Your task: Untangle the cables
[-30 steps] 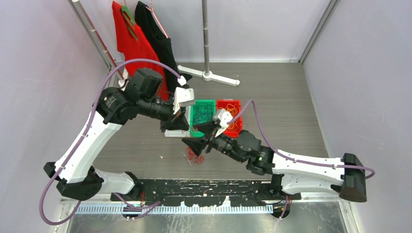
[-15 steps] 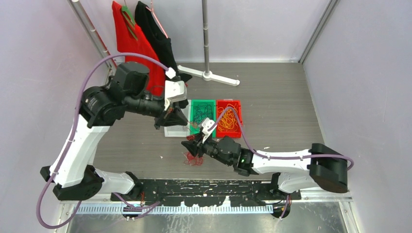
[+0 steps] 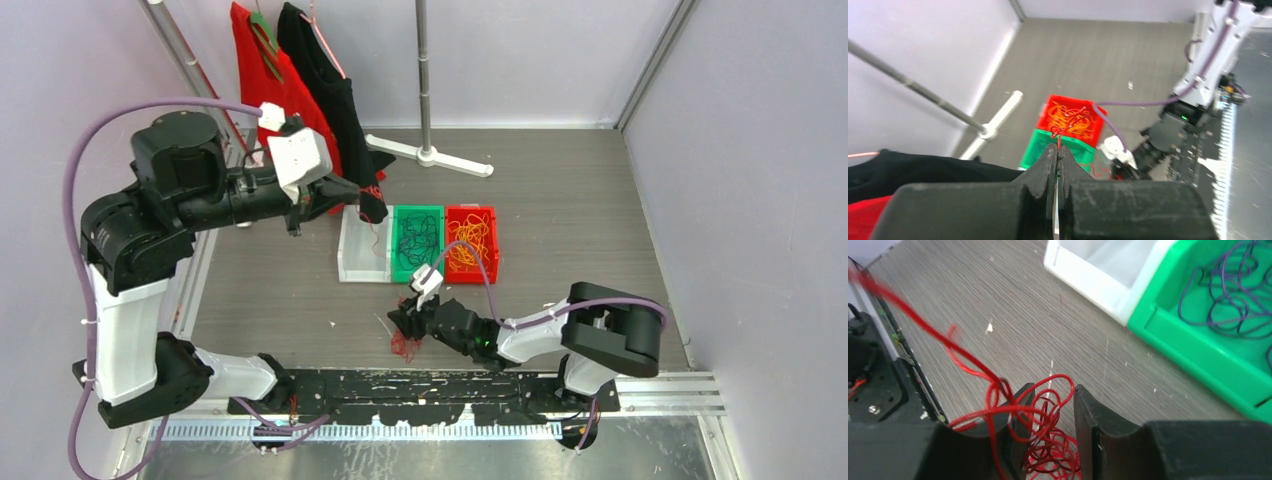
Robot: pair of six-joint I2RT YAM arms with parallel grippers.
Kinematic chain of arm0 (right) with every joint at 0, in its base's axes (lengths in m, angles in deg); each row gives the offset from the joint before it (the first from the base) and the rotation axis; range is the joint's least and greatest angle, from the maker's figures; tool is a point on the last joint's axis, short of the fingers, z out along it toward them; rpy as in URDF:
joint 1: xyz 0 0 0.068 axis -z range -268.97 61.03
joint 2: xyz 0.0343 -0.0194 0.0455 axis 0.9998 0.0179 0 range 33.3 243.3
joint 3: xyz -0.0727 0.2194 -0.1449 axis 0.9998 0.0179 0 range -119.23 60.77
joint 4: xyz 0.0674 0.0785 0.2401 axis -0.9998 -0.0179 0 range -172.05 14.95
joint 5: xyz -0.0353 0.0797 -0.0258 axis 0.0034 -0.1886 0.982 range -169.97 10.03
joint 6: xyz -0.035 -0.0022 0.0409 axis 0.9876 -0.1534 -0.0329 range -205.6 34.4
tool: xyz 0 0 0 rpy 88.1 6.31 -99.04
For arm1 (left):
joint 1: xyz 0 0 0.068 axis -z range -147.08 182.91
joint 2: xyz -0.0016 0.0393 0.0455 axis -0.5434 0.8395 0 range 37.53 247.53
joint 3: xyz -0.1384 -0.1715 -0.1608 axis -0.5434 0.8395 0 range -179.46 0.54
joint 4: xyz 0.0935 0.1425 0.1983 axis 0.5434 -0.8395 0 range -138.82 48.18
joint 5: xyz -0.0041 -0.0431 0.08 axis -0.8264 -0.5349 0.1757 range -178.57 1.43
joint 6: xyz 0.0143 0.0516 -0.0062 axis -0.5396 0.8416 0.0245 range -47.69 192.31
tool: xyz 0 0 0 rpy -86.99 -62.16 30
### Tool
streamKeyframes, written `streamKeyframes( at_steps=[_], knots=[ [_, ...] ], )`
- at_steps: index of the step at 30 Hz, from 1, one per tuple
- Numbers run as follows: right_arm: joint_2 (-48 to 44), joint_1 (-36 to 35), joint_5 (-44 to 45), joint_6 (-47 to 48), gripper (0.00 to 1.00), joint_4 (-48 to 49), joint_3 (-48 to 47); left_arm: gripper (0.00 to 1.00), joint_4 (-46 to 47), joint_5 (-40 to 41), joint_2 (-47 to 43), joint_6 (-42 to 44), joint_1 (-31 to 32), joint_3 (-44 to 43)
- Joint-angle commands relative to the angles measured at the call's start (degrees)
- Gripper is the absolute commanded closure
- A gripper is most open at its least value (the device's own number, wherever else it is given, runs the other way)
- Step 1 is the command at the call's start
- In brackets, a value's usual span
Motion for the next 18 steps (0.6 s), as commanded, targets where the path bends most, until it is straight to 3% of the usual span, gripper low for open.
streamKeyframes(
  at_steps=[1,7,12,15,18],
  knots=[
    [3.3,0.2,2.7,-3.9,0.6,7.3,2.7,1.0,12.1,10.4,-2.5,3.8,-0.2,-2.5],
    [6.5,0.0,2.9,-7.7,0.56,13.1,7.3,1.0,24.9,22.4,-5.2,8.7,-0.2,-2.7],
    [7.4,-0.9,3.0,-9.1,0.49,14.7,9.6,1.0,41.0,31.3,-7.8,15.3,-0.2,3.0],
    [7.5,-1.4,2.9,-9.5,0.48,14.9,10.1,1.0,48.3,33.9,-8.2,18.7,-0.2,3.9],
    [7.3,-1.7,2.9,-9.6,0.49,14.9,10.4,1.0,49.1,33.3,-7.4,19.6,-0.2,1.4]
  ],
)
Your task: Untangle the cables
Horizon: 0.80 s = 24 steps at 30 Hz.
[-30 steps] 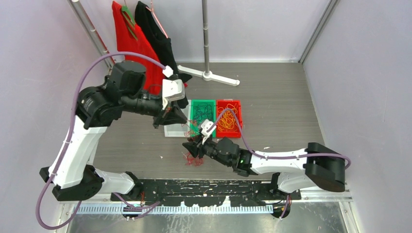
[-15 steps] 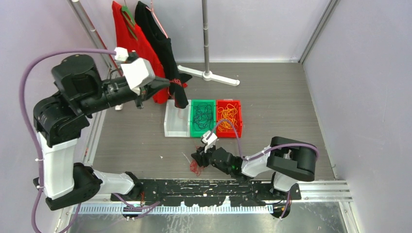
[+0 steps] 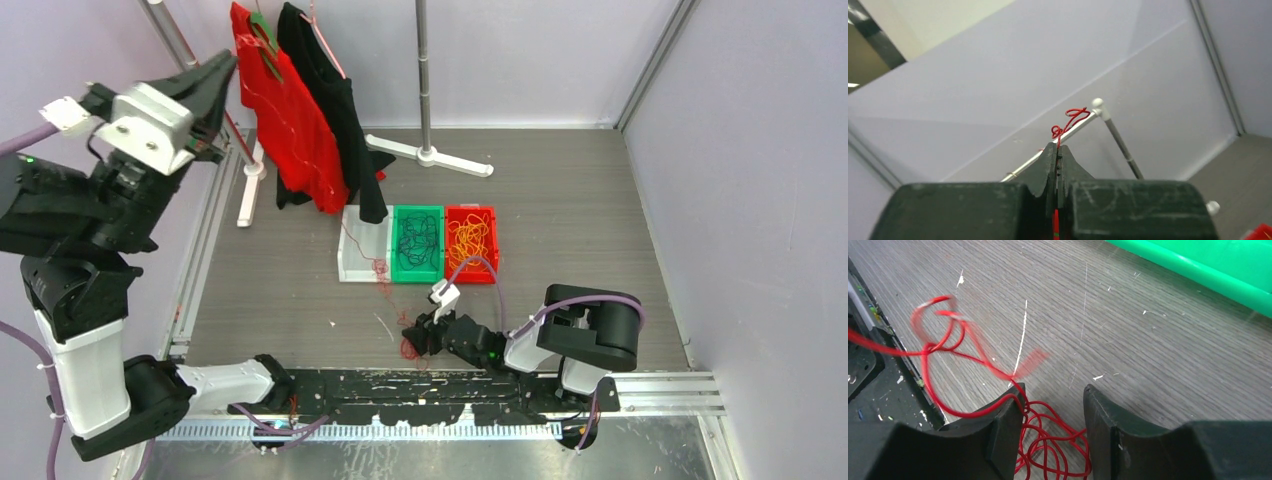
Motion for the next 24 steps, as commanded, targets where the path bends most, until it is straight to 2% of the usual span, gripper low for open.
streamKeyframes(
  at_steps=[1,4,8,13,16,18,21,22,24],
  knots=[
    [0.3,-0.8,1.1,-1.1,0.49,3.7,0.8,1.0,12.6,4.1,0.6,5.1,-0.2,-2.8],
    [0.0,-0.9,1.2,-1.5,0.53,3.7,1.5,1.0,18.2,5.3,0.9,8.3,-0.2,-3.1],
    [-0.9,-1.0,1.7,-2.7,0.64,3.5,3.1,1.0,30.0,5.4,3.0,17.8,-0.2,-5.7],
    [-1.8,-1.2,6.7,-5.3,0.87,2.8,5.5,1.0,34.5,1.6,7.5,25.2,-0.2,-14.3],
    [-3.9,-1.2,12.9,-8.6,0.98,-1.7,6.6,1.0,37.0,1.3,8.6,28.1,-0.2,-15.6],
    [-6.4,-1.2,17.6,-11.5,0.99,-9.6,5.9,1.0,39.4,0.9,8.6,30.1,-0.2,-15.1],
    [-10.7,-1.8,26.3,-17.5,0.99,-31.7,1.1,1.0,44.2,-0.2,10.0,33.3,-0.2,-17.0],
    [-11.5,-1.9,26.7,-17.4,0.99,-33.6,1.3,1.0,43.2,0.1,10.9,32.8,-0.2,-19.0],
    [-12.8,-2.3,24.9,-14.7,0.95,-26.2,4.3,1.0,35.6,0.8,11.5,29.4,-0.3,-22.4]
  ],
)
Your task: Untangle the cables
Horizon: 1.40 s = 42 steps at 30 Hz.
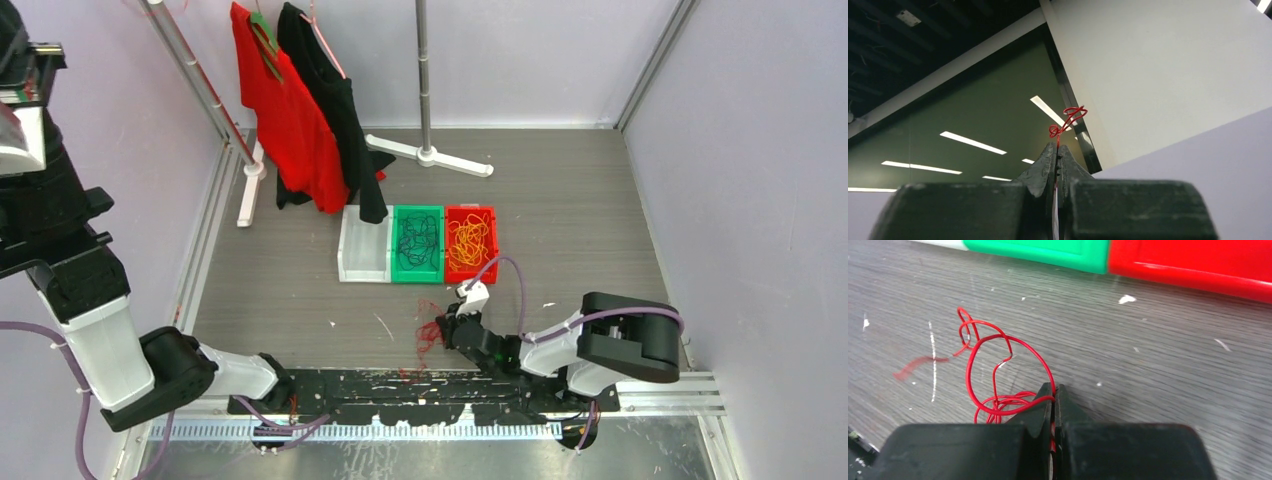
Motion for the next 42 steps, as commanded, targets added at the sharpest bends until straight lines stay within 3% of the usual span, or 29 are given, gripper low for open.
streamKeyframes(
  at_steps=[1,6,10,15,22,29,42],
  knots=[
    [-3.3,-0.9,6.4,-1.0,0.92,-5.3,2.6,1.0,-4.7,-0.7,0.3,-1.9,-0.2,-4.2],
    [-6.4,-0.8,2.6,3.8,0.84,-2.7,2.1,1.0,-17.4,-6.2,-10.1,-10.4,-0.2,14.4],
    [-11.2,-0.9,-1.2,5.6,0.79,-2.2,2.0,1.0,-22.9,-5.3,-14.4,-18.0,-0.2,24.7],
    [-18.8,-0.9,-3.7,7.9,0.72,-7.2,0.8,1.0,-26.4,-5.7,-18.9,-24.4,-0.2,37.5],
    [-29.2,-0.8,-2.0,8.9,0.74,-12.6,1.3,1.0,-26.1,-5.8,-22.3,-29.5,-0.2,54.3],
    [-35.1,-0.8,-0.6,8.1,0.77,-15.9,2.7,1.0,-26.2,-4.9,-20.7,-31.5,-0.2,62.9],
    [-40.1,-0.8,0.5,7.0,0.82,-17.5,5.1,1.0,-25.3,-3.6,-17.1,-25.8,-0.6,72.3]
  ],
)
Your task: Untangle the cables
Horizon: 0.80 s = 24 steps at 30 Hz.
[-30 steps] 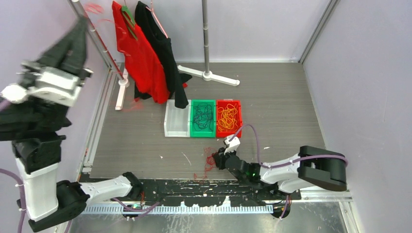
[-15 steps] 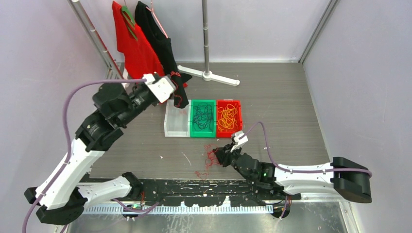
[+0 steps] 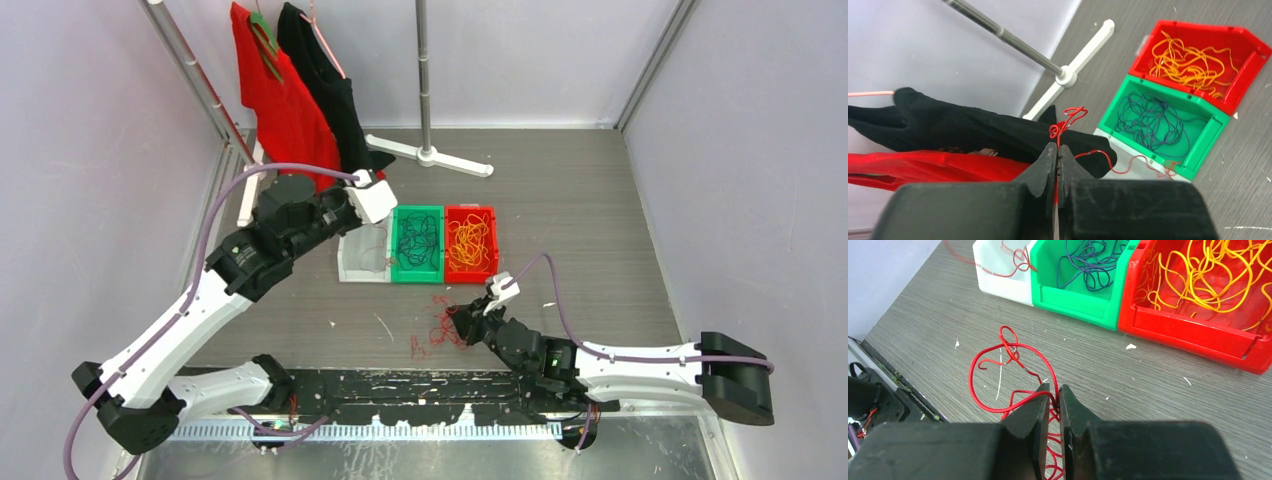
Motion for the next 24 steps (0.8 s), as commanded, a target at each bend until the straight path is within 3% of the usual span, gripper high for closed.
streamKeyframes(
  at_steps=[1,11,24],
  knots=[
    [-2.1,-0.2,2.0,-0.7,0.82,0.9,0.8,1.0,3.7,1.4,0.5,3.7,-0.7,2.1],
    [-4.1,-0.2,2.7,-1.3,0.84,0.2,2.0,1.0,9.4,3.0,6.1,11.7,-5.3,4.3],
    [-4.8,-0.2,3.0,-1.6,0.85,-0.1,2.5,1.0,13.2,0.3,12.5,17.0,-11.7,0.0]
  ],
)
